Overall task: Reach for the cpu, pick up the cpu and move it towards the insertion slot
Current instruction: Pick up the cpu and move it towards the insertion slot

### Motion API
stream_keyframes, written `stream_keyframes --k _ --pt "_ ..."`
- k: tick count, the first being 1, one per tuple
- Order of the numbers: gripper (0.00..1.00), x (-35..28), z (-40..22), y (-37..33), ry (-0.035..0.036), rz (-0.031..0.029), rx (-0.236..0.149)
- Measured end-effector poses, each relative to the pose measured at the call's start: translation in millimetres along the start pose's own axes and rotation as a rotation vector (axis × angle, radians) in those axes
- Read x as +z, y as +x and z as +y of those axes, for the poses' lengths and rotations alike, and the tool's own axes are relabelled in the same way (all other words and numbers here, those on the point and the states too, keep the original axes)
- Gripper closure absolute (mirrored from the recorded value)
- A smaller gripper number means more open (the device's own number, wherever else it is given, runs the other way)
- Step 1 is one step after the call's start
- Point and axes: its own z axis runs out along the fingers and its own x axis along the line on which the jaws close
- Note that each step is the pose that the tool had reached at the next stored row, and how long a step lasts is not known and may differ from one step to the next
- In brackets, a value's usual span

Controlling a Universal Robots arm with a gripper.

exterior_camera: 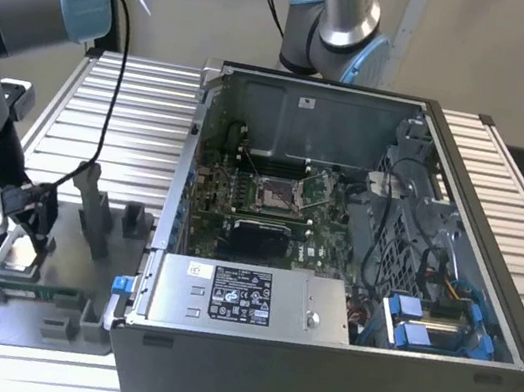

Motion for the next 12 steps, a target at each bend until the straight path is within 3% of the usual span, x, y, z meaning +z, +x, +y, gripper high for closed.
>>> stream_keyframes --k 12 --pt "0.00 9.4 -0.4 0.0 -0.0001 -0.0001 0.000"
